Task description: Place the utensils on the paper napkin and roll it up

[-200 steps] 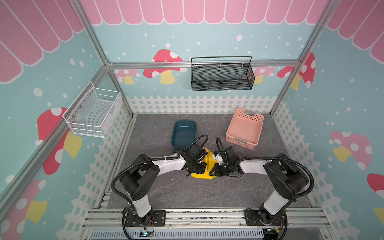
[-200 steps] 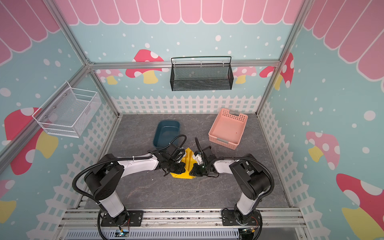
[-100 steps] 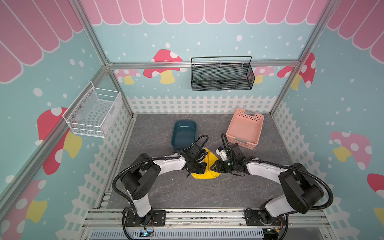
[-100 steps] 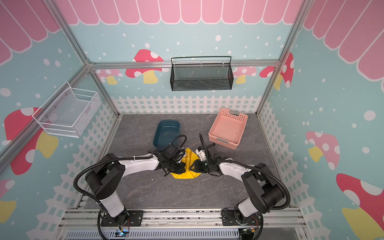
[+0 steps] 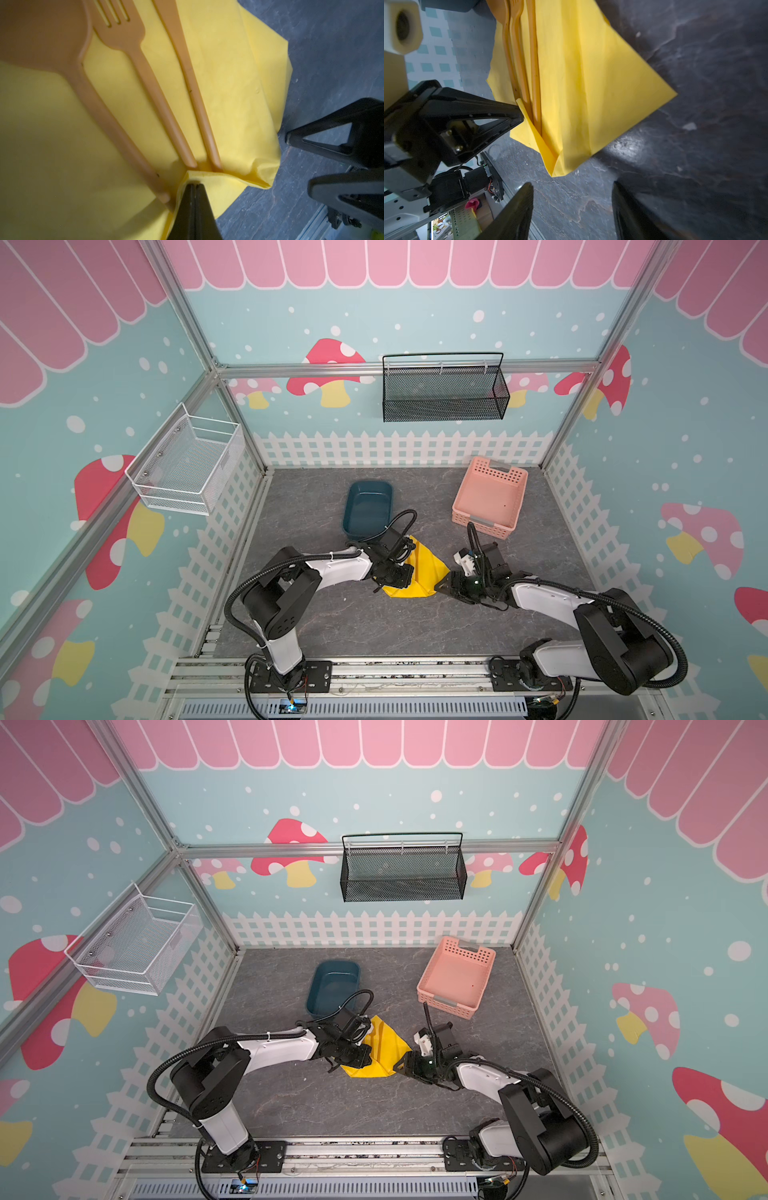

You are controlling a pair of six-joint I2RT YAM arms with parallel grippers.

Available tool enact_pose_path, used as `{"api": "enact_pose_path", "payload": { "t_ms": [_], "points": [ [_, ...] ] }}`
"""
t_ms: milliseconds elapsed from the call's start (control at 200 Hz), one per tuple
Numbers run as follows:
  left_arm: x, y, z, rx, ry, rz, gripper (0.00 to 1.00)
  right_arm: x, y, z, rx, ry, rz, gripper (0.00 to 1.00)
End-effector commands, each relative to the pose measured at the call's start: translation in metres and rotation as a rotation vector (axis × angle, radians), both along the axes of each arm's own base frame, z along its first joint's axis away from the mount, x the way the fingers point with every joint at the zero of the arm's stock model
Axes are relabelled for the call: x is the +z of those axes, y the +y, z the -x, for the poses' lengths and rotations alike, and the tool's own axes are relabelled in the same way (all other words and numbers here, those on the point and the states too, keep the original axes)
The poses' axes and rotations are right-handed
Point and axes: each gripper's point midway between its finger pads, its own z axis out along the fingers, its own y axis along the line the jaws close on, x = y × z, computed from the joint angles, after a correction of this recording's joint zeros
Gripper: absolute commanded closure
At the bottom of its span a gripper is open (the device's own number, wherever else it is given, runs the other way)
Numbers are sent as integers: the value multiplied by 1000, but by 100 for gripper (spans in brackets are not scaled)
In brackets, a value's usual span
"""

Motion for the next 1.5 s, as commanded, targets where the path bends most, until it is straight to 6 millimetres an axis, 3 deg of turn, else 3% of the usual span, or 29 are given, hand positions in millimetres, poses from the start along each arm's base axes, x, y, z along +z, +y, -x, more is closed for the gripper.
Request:
{"api": "enact_pose_path", "payload": {
  "t_ms": [0, 315, 485, 710, 1141, 1496],
  "points": [
    [-3, 2, 1, 15, 14, 4, 100, 3, 2, -2, -28, 11, -56, 37],
    [-2, 2, 1, 16, 12, 5, 100, 6, 19, 2, -19, 68, -246, 37],
    [-3, 2, 1, 18, 16, 3, 100, -1, 14, -1, -54, 72, -245, 37],
    [-4, 2, 1, 16, 20, 2, 100, -17, -15, -18, -143, 48, -185, 37],
    [-2, 2, 0, 20, 14, 2, 100, -11, -6, -46, -96, 4, -237, 39],
    [-2, 3, 0, 20, 15, 2, 100, 7, -11, -60, -101, -84, -244, 58]
  ]
}}
